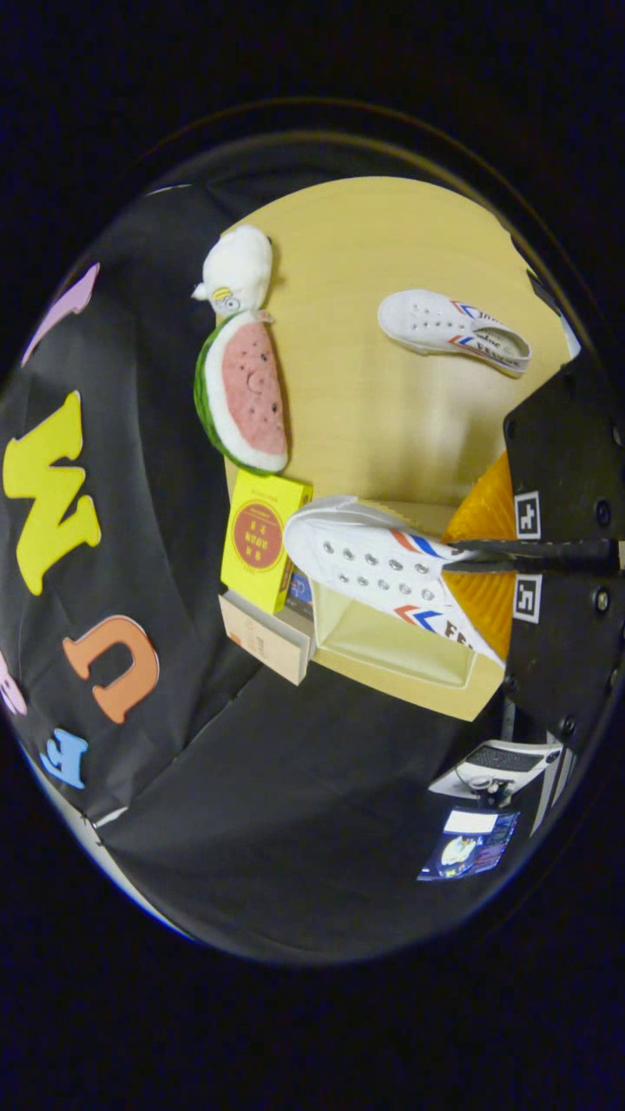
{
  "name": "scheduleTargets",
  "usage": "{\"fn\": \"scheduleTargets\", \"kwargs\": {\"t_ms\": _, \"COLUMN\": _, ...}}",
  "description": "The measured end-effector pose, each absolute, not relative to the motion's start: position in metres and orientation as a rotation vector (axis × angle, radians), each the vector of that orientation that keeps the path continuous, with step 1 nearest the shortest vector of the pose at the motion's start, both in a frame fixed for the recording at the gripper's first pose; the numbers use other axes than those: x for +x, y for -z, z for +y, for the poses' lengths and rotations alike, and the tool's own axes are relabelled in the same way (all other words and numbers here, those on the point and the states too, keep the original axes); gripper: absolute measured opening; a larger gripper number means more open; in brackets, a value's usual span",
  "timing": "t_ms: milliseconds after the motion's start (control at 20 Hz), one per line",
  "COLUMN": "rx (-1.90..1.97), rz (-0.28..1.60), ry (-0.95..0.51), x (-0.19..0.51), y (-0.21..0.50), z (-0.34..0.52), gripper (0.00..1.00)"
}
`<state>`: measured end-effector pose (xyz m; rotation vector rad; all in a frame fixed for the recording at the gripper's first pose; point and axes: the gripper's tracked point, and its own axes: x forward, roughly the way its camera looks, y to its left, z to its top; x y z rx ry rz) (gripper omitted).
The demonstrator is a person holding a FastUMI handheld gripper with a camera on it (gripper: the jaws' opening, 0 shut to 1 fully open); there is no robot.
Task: Open the storage box then place both shoes into the box .Put the left shoe in first, then the right shoe, with the right side of both shoes facing outward in a uniform manner.
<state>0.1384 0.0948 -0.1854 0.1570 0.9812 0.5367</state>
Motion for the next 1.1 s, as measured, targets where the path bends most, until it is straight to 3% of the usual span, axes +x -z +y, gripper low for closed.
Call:
{"fn": "scheduleTargets", "kwargs": {"t_ms": 500, "rx": 0.232, "rz": 1.115, "ry": -0.472, "x": 0.16, "y": 0.281, "z": 0.229, "gripper": 0.0}}
{"fn": "scheduleTargets", "kwargs": {"t_ms": 900, "rx": 0.098, "rz": 1.069, "ry": -0.405, "x": 0.165, "y": 0.347, "z": 0.251, "gripper": 0.0}}
{"fn": "scheduleTargets", "kwargs": {"t_ms": 1100, "rx": 0.053, "rz": 1.144, "ry": -0.333, "x": 0.164, "y": 0.373, "z": 0.244, "gripper": 0.0}}
